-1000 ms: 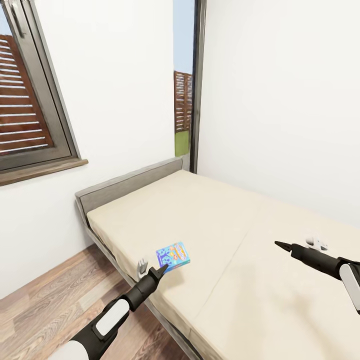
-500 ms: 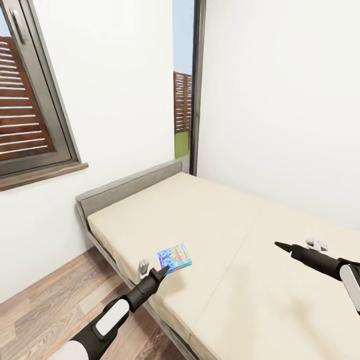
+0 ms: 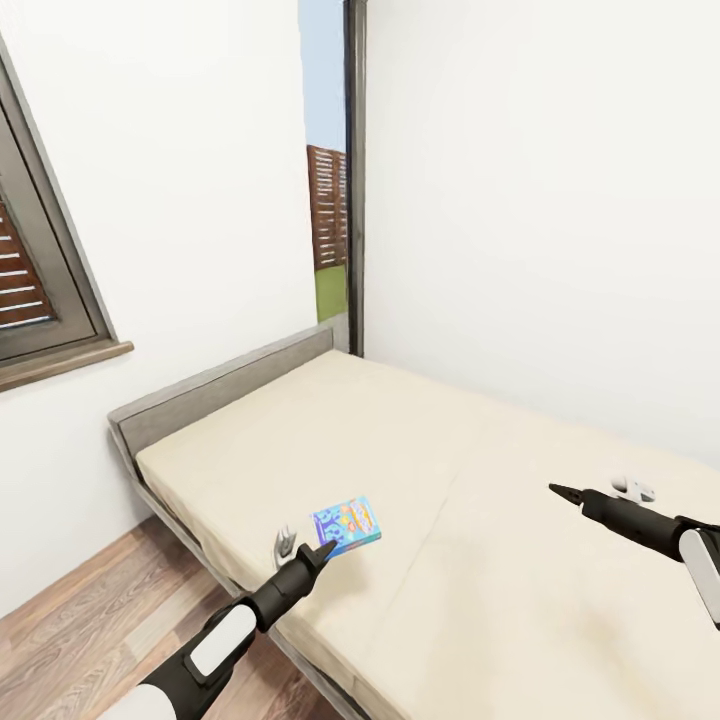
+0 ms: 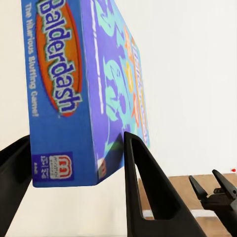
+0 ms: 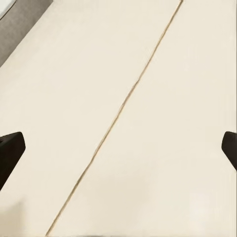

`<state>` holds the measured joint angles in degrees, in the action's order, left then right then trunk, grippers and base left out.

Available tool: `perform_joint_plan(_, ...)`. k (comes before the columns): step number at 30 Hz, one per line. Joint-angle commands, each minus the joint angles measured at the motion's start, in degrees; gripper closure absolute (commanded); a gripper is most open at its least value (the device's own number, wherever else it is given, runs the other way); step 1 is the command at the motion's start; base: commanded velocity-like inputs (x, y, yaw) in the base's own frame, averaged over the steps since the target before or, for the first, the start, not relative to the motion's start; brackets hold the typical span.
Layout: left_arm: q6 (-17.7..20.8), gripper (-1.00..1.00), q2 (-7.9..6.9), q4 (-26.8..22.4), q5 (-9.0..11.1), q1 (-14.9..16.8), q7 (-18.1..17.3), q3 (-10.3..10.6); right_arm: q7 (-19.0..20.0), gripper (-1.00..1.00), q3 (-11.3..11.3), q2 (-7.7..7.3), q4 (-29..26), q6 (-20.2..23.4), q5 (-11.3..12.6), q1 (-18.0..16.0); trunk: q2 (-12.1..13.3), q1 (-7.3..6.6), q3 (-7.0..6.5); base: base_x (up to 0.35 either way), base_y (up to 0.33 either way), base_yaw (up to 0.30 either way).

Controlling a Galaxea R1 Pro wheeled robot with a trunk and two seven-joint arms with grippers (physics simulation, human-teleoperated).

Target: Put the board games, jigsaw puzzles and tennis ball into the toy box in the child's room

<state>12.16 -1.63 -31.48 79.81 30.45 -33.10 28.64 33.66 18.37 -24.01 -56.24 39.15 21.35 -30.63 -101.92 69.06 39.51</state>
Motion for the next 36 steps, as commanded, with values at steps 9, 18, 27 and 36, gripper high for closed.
perform_joint_plan(9, 0.23, 1.00, -0.04, 0.34, 0.59, 0.05, -0.21, 0.29, 0.09, -1.00, 0.09, 0.02, -0.01, 0.40, 0.18, -0.05, 3.60, -1.99, -1.78, 0.000, 0.000, -0.277)
perform_joint_plan(18, 0.23, 1.00, -0.04, 0.37, 0.59, 0.05, -0.21, 0.29, 0.09, -1.00, 0.09, 0.02, -0.01, 0.40, 0.18, -0.05, 7.21, -3.97, -3.62, 0.000, 0.000, -0.281)
perform_joint_plan(27, 0.07, 1.00, -0.05, 0.37, 0.55, 0.05, -0.37, 0.24, 0.09, -1.00, 0.16, 0.08, -2.14, 0.40, 0.18, -0.04, 8.41, -4.62, -4.25, 0.000, 0.000, -0.107)
perform_joint_plan(36, -0.02, 1.00, -0.11, 0.39, 0.59, 0.05, -0.46, 0.20, 0.09, -1.00, 0.17, 0.10, -2.67, 0.40, 0.18, -0.04, 8.41, -4.62, -4.26, 0.009, 0.000, -0.012)
